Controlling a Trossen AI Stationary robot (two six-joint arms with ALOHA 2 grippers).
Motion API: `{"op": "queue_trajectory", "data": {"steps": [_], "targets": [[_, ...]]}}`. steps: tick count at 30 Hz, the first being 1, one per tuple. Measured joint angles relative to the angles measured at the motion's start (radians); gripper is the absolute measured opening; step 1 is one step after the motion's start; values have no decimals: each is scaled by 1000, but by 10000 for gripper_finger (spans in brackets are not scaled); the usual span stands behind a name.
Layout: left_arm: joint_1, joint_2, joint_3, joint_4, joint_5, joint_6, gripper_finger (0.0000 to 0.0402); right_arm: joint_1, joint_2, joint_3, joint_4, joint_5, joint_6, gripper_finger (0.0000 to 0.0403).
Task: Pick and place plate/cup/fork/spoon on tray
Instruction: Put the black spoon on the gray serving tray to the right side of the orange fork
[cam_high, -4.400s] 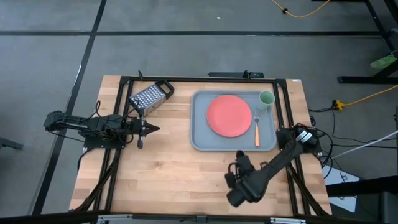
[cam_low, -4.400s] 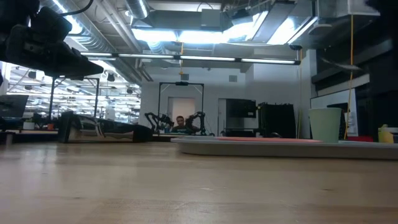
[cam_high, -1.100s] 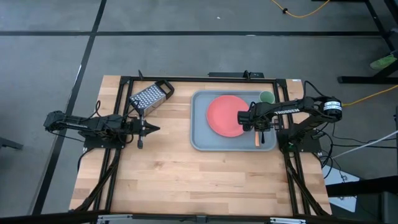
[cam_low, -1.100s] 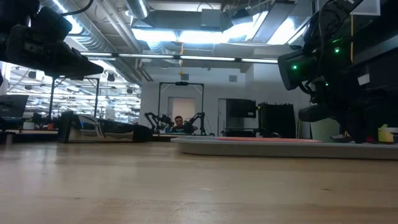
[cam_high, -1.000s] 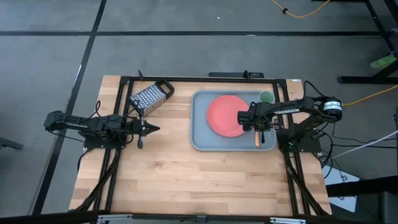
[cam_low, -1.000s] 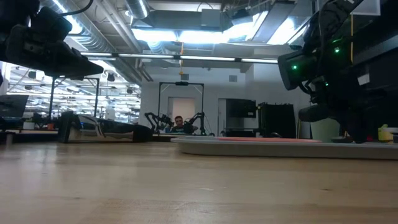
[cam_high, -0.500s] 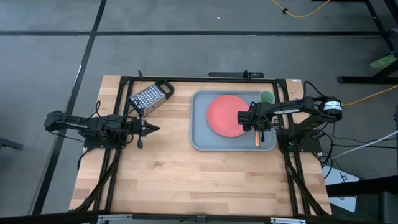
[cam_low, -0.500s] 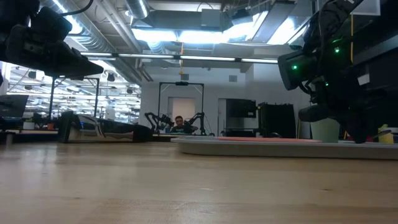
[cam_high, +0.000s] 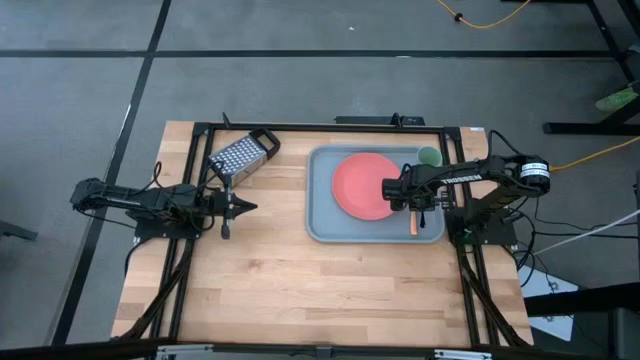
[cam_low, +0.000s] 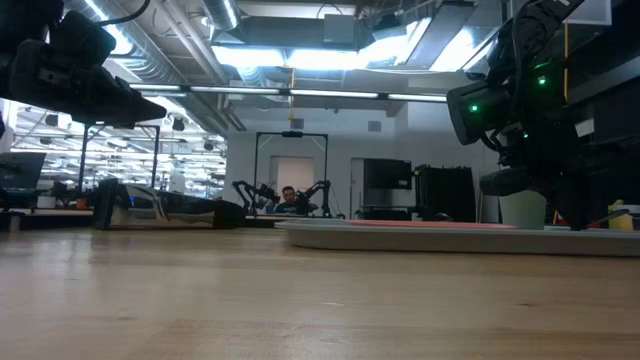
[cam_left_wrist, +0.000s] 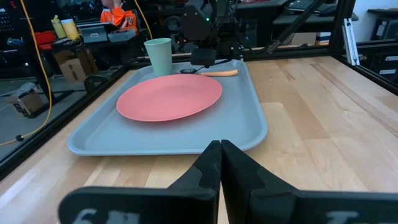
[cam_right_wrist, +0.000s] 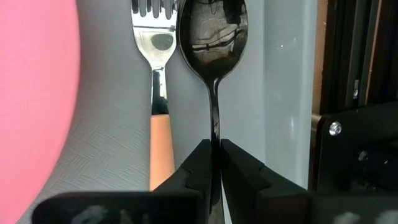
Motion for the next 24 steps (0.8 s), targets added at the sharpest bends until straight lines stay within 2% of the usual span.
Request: {"op": "queue_trajectory", "data": {"steps": [24], "targets": [[0,0,0,0,0,0,0,0,1,-22,30,37,-6,39]]}}
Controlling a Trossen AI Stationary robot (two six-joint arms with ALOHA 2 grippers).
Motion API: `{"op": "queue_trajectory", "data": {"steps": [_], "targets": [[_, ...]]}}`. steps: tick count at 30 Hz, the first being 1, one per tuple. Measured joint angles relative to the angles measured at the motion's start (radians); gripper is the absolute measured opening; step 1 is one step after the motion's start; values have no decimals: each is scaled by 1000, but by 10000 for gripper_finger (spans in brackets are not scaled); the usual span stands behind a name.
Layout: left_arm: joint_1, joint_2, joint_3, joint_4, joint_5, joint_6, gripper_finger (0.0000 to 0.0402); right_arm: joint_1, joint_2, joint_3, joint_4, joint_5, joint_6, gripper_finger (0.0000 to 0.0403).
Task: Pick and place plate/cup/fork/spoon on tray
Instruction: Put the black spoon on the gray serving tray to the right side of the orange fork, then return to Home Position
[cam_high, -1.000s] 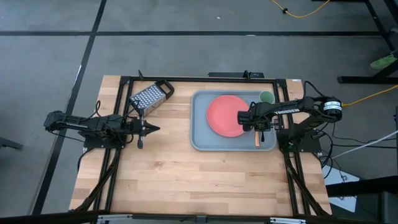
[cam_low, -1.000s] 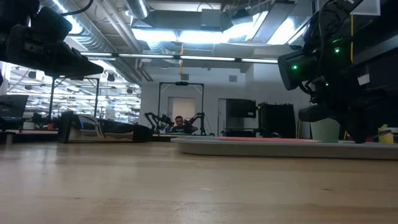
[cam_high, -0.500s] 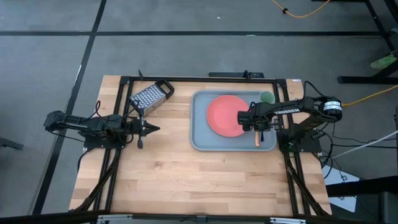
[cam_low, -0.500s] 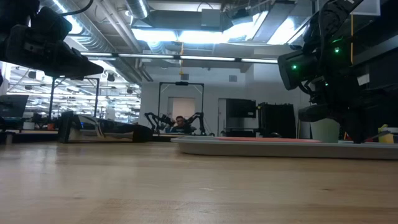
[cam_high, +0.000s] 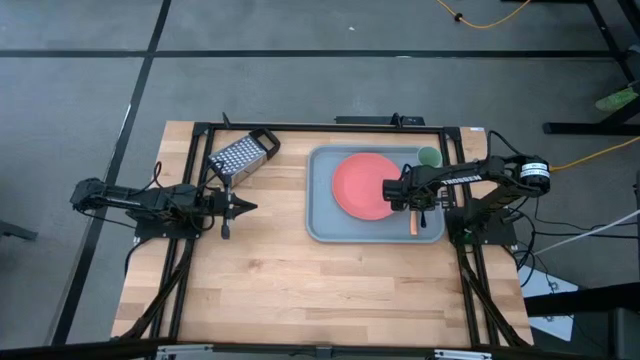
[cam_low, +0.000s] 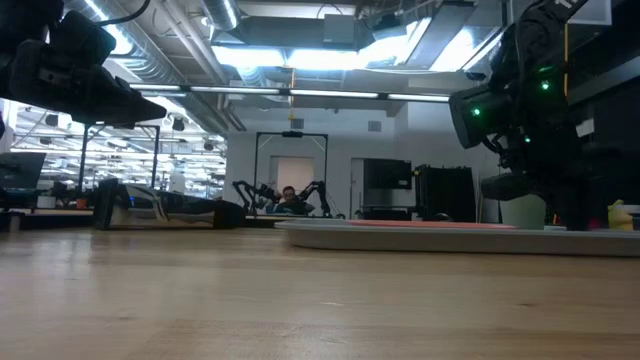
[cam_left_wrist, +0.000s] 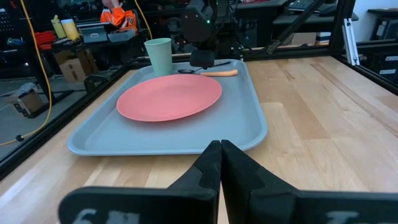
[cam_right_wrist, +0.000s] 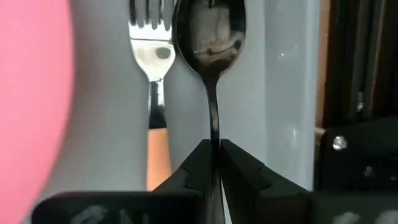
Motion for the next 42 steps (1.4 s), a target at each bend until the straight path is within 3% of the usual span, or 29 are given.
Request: {"op": "queue_trajectory", "data": {"steps": [7,22,34,42], "targets": [[0,0,0,0,0,0,0,0,-4,-84,104,-34,4,39],[0,0,0,0,0,0,0,0,2,-46,56,-15,2,40],[0,0,0,0,0,0,0,0,2,-45,52,-11,2,84],[0,0,0,0,0,0,0,13,1,66,-137,-18,2,82]]}}
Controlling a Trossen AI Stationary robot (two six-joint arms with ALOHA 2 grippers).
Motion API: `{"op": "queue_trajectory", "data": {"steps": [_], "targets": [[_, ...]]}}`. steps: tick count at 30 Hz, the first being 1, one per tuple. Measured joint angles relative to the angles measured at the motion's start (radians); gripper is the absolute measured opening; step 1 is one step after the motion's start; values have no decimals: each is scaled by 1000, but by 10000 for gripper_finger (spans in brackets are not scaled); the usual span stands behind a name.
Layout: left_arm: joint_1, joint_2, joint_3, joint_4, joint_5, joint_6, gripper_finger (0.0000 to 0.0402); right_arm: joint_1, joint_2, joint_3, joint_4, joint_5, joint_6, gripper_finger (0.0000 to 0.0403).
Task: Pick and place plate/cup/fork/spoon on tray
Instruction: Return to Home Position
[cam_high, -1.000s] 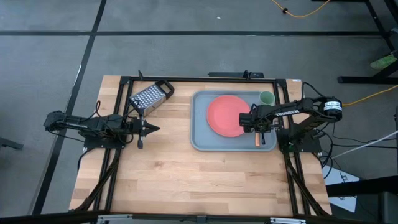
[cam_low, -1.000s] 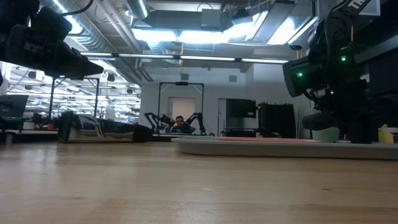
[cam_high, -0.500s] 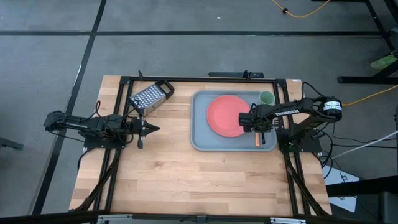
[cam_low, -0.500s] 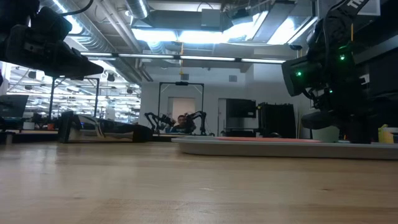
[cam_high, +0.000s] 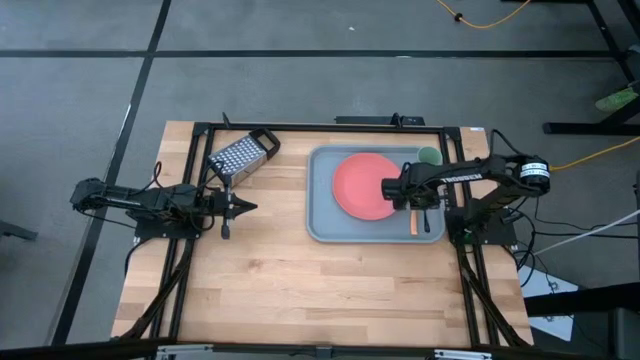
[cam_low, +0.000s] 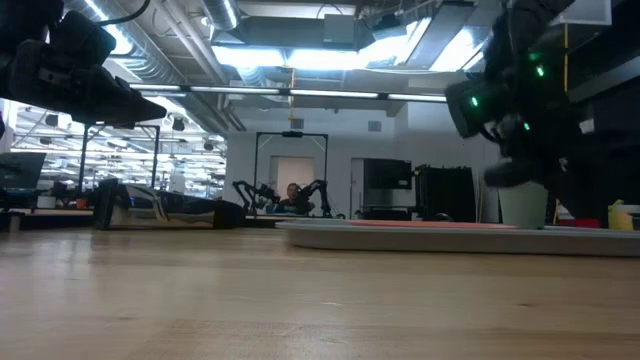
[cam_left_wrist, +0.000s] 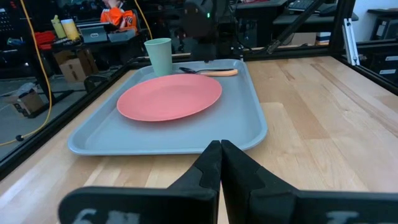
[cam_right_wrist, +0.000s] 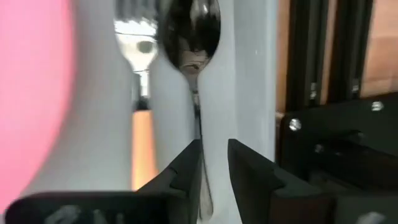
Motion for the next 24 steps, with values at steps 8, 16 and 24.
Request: {"op": "queue_trajectory", "data": {"steps": [8,16,24], "targets": [[0,0,0,0,0,0,0,174,-1,274,-83,36,-101,82],[0,0,0,0,0,0,0,458,-1,390,103,33,-154,82],[0,0,0,0,0,0,0,637,-2,315,563,151,-408,81]]}}
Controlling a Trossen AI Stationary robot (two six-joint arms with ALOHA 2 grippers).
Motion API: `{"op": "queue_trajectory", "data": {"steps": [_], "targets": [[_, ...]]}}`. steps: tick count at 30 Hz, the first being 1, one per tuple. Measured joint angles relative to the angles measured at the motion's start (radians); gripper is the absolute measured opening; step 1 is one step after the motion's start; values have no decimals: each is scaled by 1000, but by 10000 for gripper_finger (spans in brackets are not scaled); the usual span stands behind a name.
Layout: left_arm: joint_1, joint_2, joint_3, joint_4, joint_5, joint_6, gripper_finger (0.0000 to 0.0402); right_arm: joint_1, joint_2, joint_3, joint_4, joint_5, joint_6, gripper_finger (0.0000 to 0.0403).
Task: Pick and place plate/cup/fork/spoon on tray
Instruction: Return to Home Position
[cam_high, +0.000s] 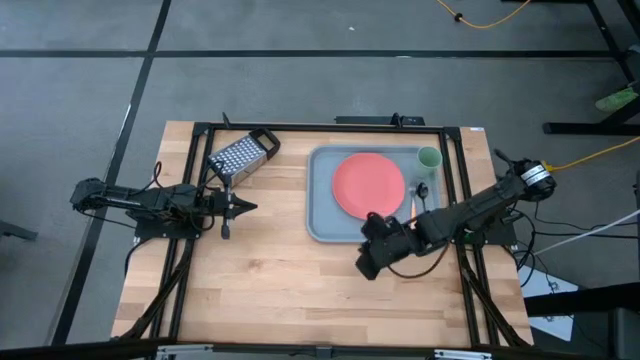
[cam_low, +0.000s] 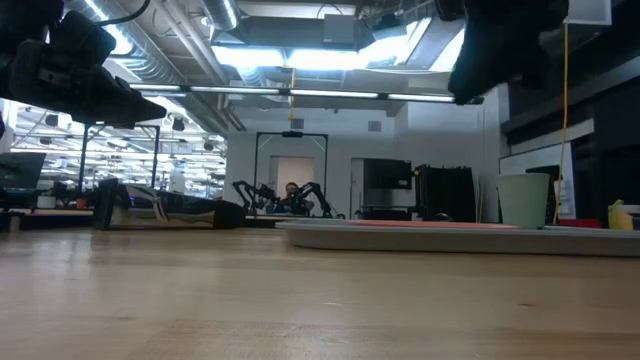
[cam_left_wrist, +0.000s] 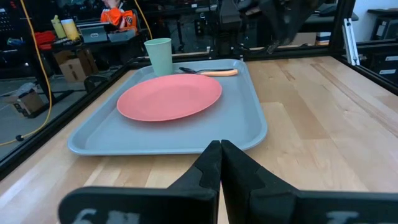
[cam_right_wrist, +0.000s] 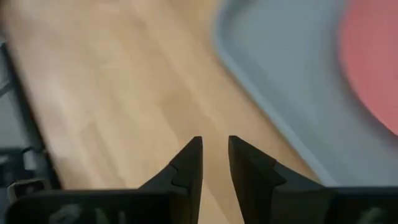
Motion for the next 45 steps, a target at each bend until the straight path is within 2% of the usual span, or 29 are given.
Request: {"op": "queue_trajectory", "data": {"steps": [3,7,10,13,15,17,21,23,27,34,40,45], "targets": [[0,0,0,0,0,0,0,-1,-14,-59,142,-38,-145,81],[0,0,0,0,0,0,0,-27,-124,-246,373,-127,-350,81],[0,0,0,0,0,0,0,-50,-265,-449,577,-197,-411,81],[0,0,0,-1,0,0,0,-53,-387,-602,711,-209,-430,81],[0,0,0,0,0,0,0,-46,-424,-649,735,-201,-447,81],[0,0,0,-1,-2,0,0,-40,-449,-673,738,-206,-533,81],[0,0,0,-1,-3,0,0,-51,-529,-727,749,-331,-792,81],[0,0,0,0,-2,0,0,-66,-579,-764,749,-385,-854,81],[0,0,0,0,-3,0,0,-76,-642,-863,819,-405,-871,81],[0,0,0,0,-3,0,0,-77,-689,-1017,1050,-407,-872,81],[0,0,0,0,-3,0,0,-86,-721,-1031,1073,-408,-881,81],[0,0,0,0,-3,0,0,-116,-812,-1032,1034,-441,-965,81]]}}
